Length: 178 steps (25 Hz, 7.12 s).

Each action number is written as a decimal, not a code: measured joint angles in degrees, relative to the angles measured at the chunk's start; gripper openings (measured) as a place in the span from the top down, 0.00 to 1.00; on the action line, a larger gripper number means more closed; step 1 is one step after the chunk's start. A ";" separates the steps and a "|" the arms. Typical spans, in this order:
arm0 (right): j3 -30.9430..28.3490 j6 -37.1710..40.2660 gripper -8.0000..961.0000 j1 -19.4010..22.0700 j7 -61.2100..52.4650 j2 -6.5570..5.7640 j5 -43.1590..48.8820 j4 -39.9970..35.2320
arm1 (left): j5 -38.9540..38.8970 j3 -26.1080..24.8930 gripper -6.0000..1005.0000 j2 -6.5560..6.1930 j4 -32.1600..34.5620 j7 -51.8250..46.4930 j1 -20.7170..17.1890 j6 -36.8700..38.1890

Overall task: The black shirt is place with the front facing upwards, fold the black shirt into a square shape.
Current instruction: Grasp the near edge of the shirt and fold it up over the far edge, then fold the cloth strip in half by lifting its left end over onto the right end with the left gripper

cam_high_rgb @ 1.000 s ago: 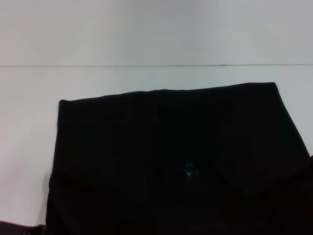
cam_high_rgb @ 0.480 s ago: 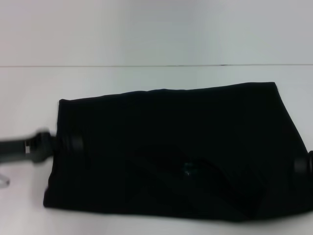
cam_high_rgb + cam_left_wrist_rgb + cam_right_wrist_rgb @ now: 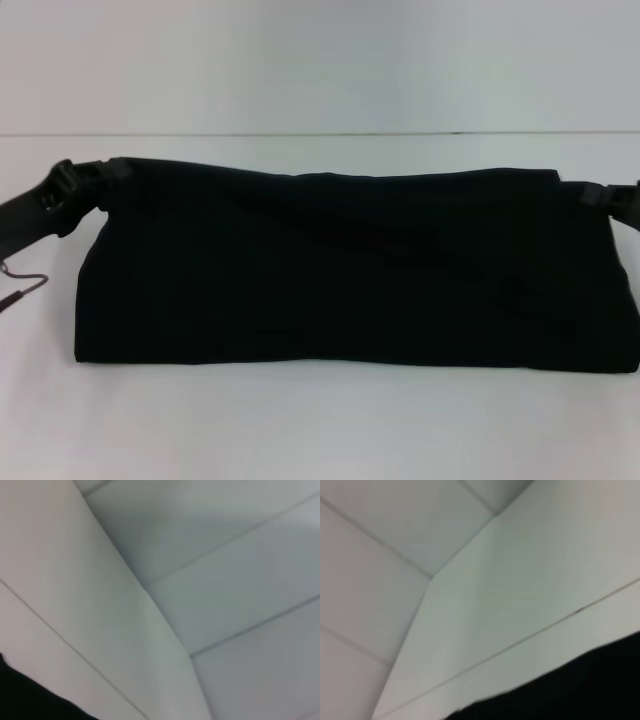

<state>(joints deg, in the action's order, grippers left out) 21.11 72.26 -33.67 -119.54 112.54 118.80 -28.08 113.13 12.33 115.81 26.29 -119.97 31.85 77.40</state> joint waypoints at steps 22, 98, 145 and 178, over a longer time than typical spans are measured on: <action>0.31 -21.96 0.96 -7.14 12.23 6.52 -8.63 1.66 | -4.15 0.48 0.96 3.86 -1.43 11.94 5.73 -18.54; 25.65 1.86 0.09 3.17 70.35 7.42 -18.77 10.48 | 3.64 15.12 0.07 -2.22 4.44 -21.64 -12.53 1.66; 26.36 2.75 0.09 3.00 69.97 7.51 -18.65 10.74 | 5.64 15.94 0.15 -1.92 -0.34 -26.37 -4.15 -10.26; 25.46 3.87 0.09 3.28 69.79 7.49 -19.00 10.49 | 4.95 16.10 0.90 -1.15 1.31 -22.41 -4.99 -11.22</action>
<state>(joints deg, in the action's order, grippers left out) 46.57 76.14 -30.39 -49.75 120.03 99.80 -17.58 118.09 28.43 114.67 27.61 -142.38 26.86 66.18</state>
